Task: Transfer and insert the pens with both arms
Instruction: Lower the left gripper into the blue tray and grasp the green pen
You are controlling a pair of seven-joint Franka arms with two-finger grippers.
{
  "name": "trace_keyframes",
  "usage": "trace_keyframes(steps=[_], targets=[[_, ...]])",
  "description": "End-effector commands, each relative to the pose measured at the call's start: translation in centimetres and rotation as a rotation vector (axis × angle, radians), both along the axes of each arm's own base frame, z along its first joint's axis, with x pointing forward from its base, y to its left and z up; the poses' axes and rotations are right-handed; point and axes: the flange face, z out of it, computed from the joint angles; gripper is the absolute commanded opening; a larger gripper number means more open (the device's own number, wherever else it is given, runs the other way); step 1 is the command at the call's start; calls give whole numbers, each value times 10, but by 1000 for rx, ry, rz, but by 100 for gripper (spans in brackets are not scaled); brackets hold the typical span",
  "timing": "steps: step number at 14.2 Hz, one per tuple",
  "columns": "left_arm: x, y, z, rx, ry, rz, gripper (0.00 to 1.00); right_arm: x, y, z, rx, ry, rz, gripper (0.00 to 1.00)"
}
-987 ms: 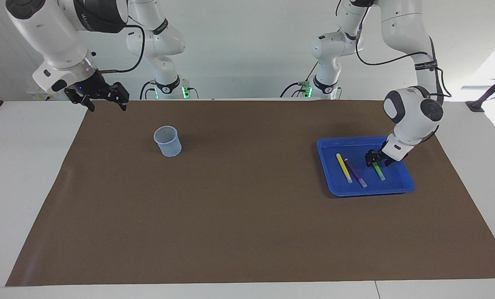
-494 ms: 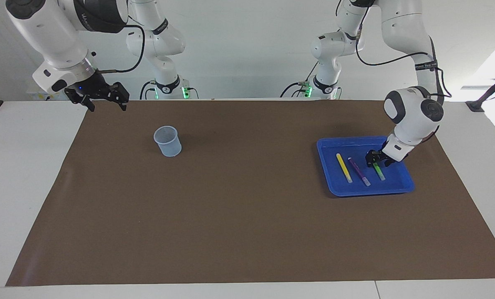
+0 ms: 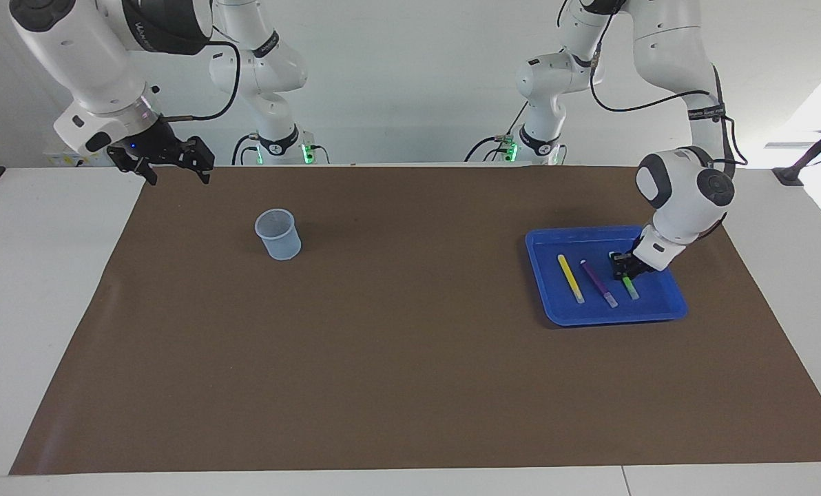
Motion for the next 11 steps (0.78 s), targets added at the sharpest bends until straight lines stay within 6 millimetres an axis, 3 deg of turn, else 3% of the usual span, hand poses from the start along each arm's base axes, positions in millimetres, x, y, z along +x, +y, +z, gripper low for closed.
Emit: trace_keyframes(steps=[1, 3, 7, 11], targets=[[8, 0, -2, 0, -1, -9, 18, -4, -2, 1, 18, -13, 11, 100], [10, -2, -1, -1, 0, -12, 0, -4, -2, 1, 18, -13, 11, 100], [13, -2, 3, -1, 3, -12, 0, -4, -2, 1, 18, -13, 11, 100], [27, -2, 31, -7, 50, -7, 0, -4, -2, 1, 18, -13, 11, 100]])
